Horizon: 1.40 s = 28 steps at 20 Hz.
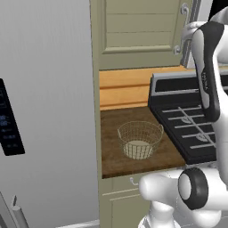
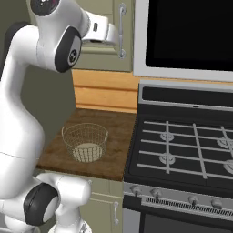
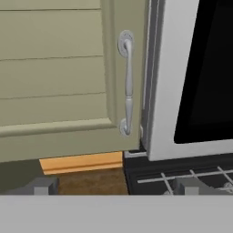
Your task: Open the cabinet, pick up the bread from the cabinet and place it in the basket. Then move the basket to the dining counter.
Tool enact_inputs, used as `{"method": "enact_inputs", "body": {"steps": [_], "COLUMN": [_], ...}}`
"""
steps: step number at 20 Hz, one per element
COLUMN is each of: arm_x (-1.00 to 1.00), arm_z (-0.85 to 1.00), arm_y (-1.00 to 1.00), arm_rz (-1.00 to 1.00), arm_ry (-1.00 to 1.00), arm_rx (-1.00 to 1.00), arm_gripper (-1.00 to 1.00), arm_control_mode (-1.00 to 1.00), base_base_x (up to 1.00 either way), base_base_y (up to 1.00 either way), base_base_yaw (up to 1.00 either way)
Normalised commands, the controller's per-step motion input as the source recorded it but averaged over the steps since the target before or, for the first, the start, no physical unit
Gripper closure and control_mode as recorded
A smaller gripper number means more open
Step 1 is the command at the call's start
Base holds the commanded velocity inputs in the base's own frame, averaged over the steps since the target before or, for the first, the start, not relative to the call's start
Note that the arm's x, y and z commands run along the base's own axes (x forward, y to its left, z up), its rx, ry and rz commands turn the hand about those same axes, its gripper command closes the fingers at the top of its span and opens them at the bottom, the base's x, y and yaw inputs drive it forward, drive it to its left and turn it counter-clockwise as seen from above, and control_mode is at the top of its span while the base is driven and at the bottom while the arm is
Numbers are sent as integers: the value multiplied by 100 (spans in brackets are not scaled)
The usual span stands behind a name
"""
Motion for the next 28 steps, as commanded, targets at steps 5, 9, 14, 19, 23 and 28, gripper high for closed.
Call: {"method": "enact_inputs", "body": {"steps": [5,9,14,19,23,28], "arm_x": [1,16,34,49,36,40], "arm_z": [-10,-5,-2,-4,-3,-10], "arm_y": [-17,-8,0,-2,-9,0], "arm_rz": [-1,-4,-3,-2,0,0], "arm_ry": [-3,0,-1,-4,-4,-4], "arm_rx": [12,20,22,18,15,14], "arm_gripper": [-100,-100,-100,-100,-100,-100], "arm_control_mode": [-100,-100,-100,-100,-100,-100], "base_base_x": [0,0,0,0,0,0], "base_base_y": [0,0,0,0,0,0], "base_base_yaw": [0,0,0,0,0,0]}}
